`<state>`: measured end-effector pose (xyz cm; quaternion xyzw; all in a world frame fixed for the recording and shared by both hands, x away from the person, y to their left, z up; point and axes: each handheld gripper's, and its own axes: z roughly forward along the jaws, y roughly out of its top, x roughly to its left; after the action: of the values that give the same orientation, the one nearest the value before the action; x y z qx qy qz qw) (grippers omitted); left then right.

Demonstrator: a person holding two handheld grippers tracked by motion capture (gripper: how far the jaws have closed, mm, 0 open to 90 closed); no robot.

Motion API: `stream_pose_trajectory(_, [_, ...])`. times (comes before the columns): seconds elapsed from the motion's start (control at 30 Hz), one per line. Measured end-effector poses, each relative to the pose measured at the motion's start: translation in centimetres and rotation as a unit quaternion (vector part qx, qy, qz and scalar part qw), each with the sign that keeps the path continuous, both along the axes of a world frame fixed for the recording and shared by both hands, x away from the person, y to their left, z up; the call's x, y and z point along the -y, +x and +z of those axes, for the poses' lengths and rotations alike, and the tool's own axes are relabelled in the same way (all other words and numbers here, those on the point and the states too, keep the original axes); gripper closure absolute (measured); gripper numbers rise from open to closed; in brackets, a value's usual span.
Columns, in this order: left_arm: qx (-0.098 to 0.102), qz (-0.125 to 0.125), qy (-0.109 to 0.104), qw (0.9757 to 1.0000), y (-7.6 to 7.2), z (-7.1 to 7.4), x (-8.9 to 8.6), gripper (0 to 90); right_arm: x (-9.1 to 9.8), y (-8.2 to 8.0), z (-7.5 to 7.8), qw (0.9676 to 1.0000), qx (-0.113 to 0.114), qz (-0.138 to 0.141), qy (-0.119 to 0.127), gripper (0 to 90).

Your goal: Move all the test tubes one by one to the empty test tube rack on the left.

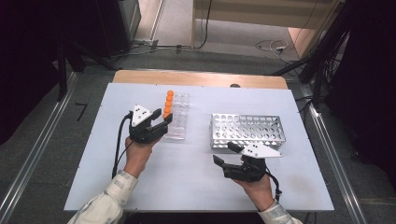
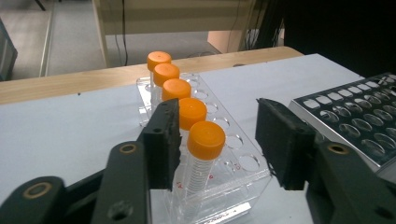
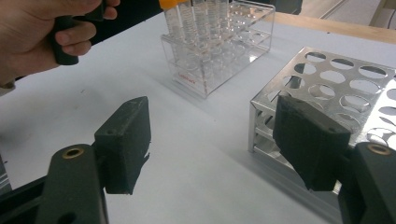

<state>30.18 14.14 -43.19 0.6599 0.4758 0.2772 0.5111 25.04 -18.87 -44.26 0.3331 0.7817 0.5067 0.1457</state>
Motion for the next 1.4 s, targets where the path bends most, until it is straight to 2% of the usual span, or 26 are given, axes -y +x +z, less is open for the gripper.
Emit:
stream_pose_trajectory(0.3, [-0.005, 0.010, -0.019, 0.9998, -1.8, -0.2, -0.8, 28.8, 0.8, 0.4, 0.1, 0.9999, 0.002, -0.015, 0.003, 26.4])
stream_pose_trajectory(0.43, [-0.010, 0.015, -0.024, 0.9996, -2.5, -0.6, -1.5, 24.2, 1.1, 0.6, 0.1, 0.9998, 0.002, -0.021, 0.003, 26.4])
stream_pose_trajectory(0.67, [-0.013, 0.021, -0.031, 0.9992, -3.4, -1.2, -2.3, 22.5, 1.6, 0.7, 0.2, 0.9995, 0.003, -0.030, 0.005, 26.3])
stream_pose_trajectory(1.4, [-0.024, 0.025, -0.017, 0.9992, -5.4, -2.5, -3.8, 21.1, 2.9, 1.1, 0.3, 0.9985, 0.006, -0.055, 0.003, 25.7])
